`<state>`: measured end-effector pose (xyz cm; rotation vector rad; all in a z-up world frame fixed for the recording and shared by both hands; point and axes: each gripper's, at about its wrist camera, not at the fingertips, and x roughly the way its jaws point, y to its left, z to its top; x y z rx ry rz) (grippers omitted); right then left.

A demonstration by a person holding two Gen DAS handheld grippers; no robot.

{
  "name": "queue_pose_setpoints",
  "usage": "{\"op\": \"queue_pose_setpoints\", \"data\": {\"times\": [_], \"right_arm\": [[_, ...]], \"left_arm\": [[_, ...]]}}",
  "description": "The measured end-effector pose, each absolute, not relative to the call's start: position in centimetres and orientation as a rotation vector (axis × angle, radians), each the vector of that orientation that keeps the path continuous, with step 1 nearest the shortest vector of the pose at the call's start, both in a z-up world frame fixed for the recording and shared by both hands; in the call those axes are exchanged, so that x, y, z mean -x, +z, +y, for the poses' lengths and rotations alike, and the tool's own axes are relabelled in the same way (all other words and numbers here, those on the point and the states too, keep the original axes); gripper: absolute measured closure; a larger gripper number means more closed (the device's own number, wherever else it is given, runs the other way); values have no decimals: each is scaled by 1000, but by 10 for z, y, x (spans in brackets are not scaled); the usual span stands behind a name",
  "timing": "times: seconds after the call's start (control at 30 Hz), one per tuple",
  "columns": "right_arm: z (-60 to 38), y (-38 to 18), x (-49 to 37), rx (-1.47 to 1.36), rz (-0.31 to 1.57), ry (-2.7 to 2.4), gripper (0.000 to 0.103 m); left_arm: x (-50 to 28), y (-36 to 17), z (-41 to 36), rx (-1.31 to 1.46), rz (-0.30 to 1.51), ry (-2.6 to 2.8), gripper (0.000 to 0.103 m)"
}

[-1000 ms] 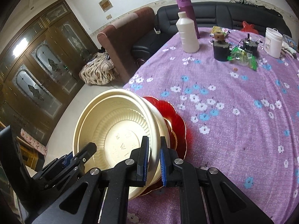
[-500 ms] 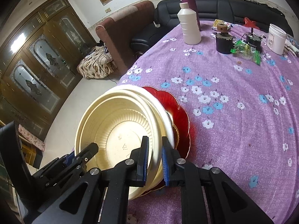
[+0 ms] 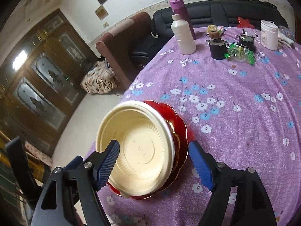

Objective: Organize plates and bowls
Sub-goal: 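Open both grippers to release the beige bowl, then move both grippers to the second beige bowl near the phone stand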

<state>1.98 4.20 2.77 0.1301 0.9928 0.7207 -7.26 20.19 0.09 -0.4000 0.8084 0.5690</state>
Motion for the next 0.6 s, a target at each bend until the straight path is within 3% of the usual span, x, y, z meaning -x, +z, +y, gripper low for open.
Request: {"op": "queue_pose_setpoints", "data": {"times": [0.27,0.4,0.6], "right_arm": [[5,38,-23,-201,971,703,25],[-41,40,-30,-262,958,637,25],[-117,32,-39,-345,956,495,23]], "left_arm": [[74,24,188,391,744,559,39],[66,42,161,359,678,499,24],[30,48,98,269,709,322,24]]}}
